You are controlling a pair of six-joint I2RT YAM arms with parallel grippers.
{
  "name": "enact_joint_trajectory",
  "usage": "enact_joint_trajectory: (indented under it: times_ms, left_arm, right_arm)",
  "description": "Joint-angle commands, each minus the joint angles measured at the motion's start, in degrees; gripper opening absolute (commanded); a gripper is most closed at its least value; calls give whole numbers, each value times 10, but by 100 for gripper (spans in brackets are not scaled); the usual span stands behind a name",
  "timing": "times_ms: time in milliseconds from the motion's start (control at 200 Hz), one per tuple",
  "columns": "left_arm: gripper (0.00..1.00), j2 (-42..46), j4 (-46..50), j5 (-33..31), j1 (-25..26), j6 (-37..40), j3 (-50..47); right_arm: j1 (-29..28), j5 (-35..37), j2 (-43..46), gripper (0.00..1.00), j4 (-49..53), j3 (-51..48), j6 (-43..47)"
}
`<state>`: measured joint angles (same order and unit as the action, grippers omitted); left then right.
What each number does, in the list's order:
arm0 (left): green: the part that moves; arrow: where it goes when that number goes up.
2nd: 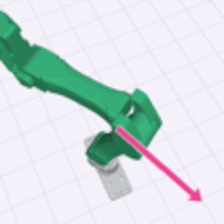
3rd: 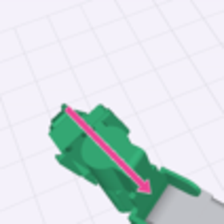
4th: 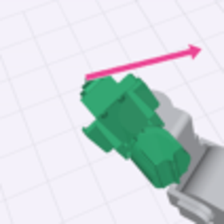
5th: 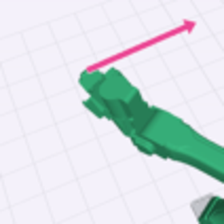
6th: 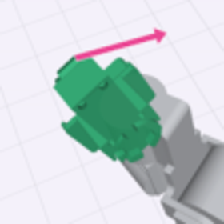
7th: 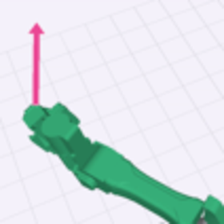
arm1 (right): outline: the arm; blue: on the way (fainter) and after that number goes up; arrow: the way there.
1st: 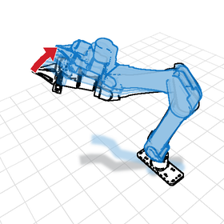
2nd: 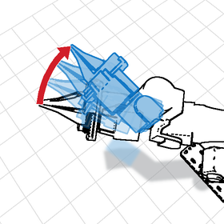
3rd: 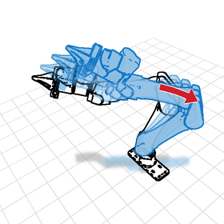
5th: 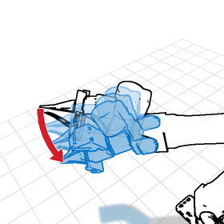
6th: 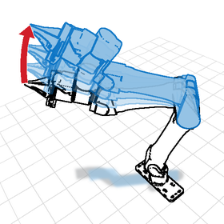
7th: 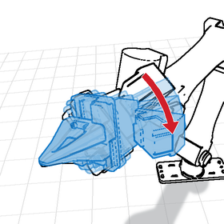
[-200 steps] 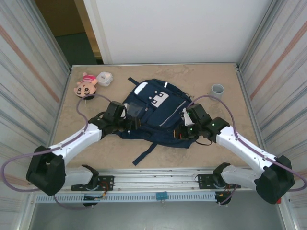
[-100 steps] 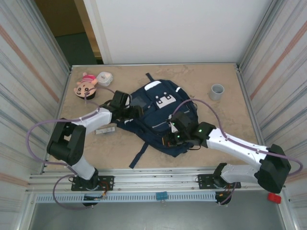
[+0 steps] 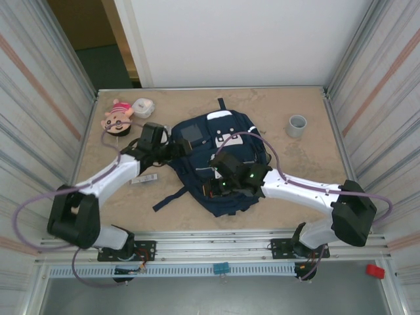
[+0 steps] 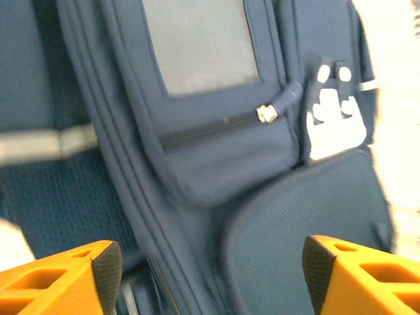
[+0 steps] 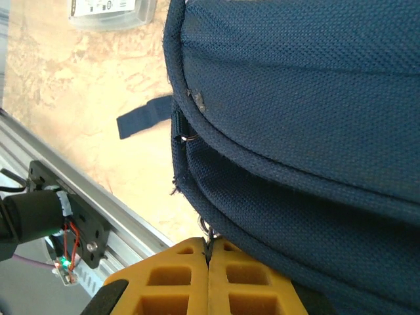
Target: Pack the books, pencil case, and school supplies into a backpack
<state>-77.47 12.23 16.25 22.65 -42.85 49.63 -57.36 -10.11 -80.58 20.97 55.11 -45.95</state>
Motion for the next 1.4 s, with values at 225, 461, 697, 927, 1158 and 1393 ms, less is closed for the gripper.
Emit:
enact_joint_trajectory:
  times_ms: [225, 461, 697, 927, 1158, 1393]
  left_arm:
    - [59, 128, -50, 58, 44, -267, -142]
    - [45, 118, -138, 52, 70, -347, -195]
    - [36, 93, -213, 56, 82, -388, -214]
    - [21, 70, -244, 62, 89, -402, -222]
    - [0, 79, -182, 53, 76, -360, -217]
    - [0, 118, -80, 58, 7, -269, -209]
  right_arm:
    - [1, -27, -24, 0, -30, 30, 14]
    - [1, -33, -29, 0, -31, 32, 17]
    - [1, -37, -31, 0, -36, 31, 14]
    - [1, -37, -26, 0, -37, 28, 13]
    - [21, -30, -2, 0, 18, 25, 37]
    - [110, -39, 73, 0, 132, -6, 96]
